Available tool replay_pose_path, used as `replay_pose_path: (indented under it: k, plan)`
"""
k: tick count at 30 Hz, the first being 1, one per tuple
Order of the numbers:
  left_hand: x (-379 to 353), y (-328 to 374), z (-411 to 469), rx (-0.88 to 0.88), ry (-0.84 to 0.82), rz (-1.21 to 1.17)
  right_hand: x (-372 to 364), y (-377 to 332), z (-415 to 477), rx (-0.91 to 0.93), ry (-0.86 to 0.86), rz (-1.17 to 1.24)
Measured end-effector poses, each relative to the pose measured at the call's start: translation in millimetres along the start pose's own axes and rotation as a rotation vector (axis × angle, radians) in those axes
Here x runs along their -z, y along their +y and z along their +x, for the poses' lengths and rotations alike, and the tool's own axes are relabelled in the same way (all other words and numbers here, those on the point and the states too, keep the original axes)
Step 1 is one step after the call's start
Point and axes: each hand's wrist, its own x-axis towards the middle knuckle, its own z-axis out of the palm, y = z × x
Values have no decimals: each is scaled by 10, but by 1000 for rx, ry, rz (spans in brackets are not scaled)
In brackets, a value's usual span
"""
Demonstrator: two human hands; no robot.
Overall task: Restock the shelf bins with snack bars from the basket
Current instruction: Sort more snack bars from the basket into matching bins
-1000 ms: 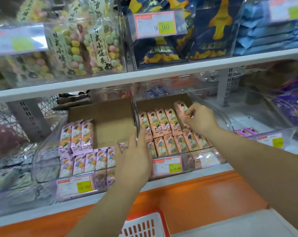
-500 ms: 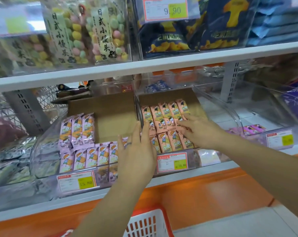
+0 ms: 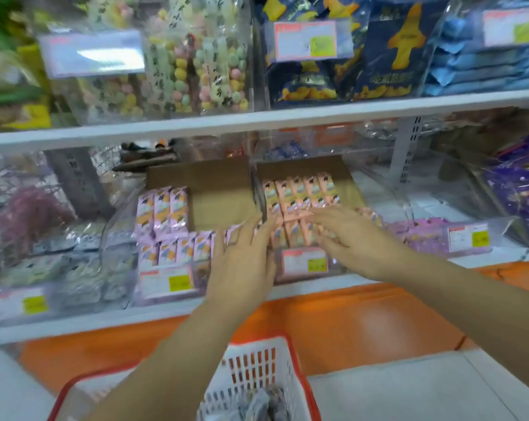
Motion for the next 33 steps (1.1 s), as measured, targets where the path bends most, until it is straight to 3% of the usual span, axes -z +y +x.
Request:
replay_pose_path:
  k: [3, 5, 9, 14, 17, 21, 25, 29, 33]
  plan:
    - [72, -231, -414, -115, 55, -45, -139, -345, -244, 117, 86, 87]
    - [105, -453, -747, -107, -16, -99, -329, -556, -380, 72, -25, 208]
    - [58, -914, -1437, 108, -156, -205, -853, -879, -516, -2, -254, 396]
    - [-212, -1419, -2175, 281, -240, -254, -1503, -1147, -575, -45, -482, 451]
    - [-426, -1624, -2507, 354, -421, -237, -1853, -1212, -607, -84, -603, 447]
    - [-681, -1775, -2771, 368, -788, -184, -2245, -1291, -607, -111, -738, 420]
    - [-912, -1728, -2872, 405, -1039, -412, -2551, -1409, -630, -52, -843, 396]
    - [-1095, -1513, -2833, 321, -1222, -658, -2787, -1445, -712, -26, -958, 393]
    - [-1249, -1345, -2802, 157, -1318, -595, -2864, -1386, -757, -62, -965, 413]
